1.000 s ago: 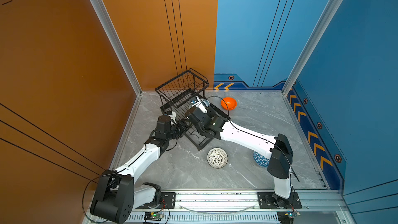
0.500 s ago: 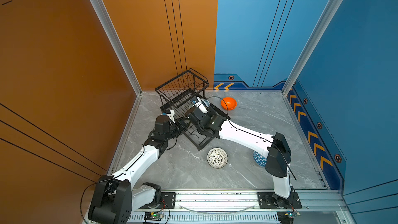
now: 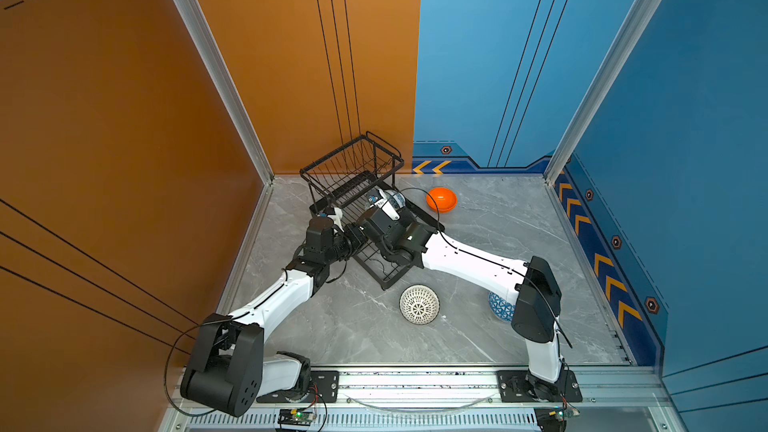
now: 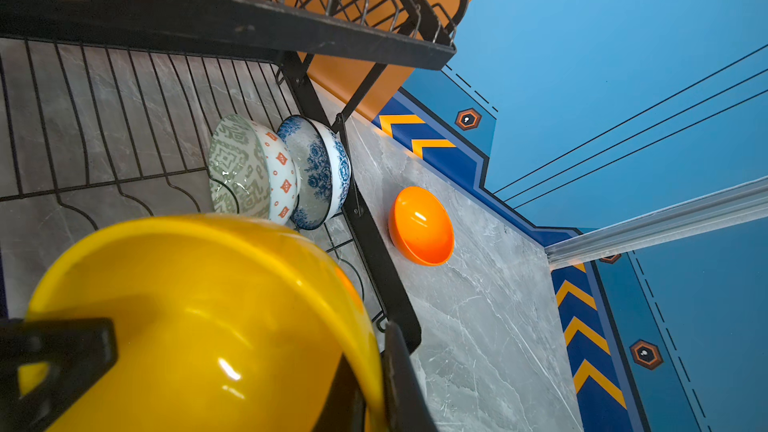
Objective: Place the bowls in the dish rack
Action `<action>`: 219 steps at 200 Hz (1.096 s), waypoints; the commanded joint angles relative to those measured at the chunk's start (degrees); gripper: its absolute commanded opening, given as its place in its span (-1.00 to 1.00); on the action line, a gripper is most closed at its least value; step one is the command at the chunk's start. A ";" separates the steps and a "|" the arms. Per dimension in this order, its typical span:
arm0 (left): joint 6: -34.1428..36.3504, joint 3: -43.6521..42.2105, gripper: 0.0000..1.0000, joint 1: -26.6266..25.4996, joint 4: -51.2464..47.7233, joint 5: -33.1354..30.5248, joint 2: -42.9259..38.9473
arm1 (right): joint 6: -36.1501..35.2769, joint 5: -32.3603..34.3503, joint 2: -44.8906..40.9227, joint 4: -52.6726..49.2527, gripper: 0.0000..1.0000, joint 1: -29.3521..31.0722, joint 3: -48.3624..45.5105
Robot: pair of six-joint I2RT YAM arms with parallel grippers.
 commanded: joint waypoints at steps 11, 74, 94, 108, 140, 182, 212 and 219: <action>1.04 2.41 -0.29 -1.37 2.30 -1.52 1.05 | 2.07 -2.48 -1.06 -1.53 -1.00 0.42 1.68; 0.35 0.25 -0.76 -2.51 3.25 -2.44 0.38 | 4.75 -3.52 -2.30 -2.06 -1.00 0.41 0.80; 0.09 -0.90 -0.91 -2.66 3.44 -2.86 -0.59 | 6.00 -4.29 -3.27 -2.05 -0.99 0.41 -0.29; -0.14 -1.85 -0.95 -2.82 3.53 -3.52 -1.45 | 7.08 -5.12 -4.25 -2.03 -0.96 0.36 -0.58; -1.65 -4.35 -1.00 -3.48 5.38 -5.09 -3.11 | 9.90 -7.41 -6.90 -2.09 -0.81 -0.26 -4.71; -5.21 -7.31 -1.00 -4.64 10.71 -7.14 -2.76 | 11.96 -9.14 -10.42 -1.82 -0.45 -0.98 -8.17; -9.27 -9.44 -1.00 -5.25 16.10 -10.66 -2.85 | 14.31 -11.82 -14.22 -0.21 0.05 -1.73 -11.39; -10.00 -9.78 -1.00 -5.45 17.15 -11.65 -2.85 | 14.94 -12.77 -15.10 0.23 0.13 -1.94 -12.05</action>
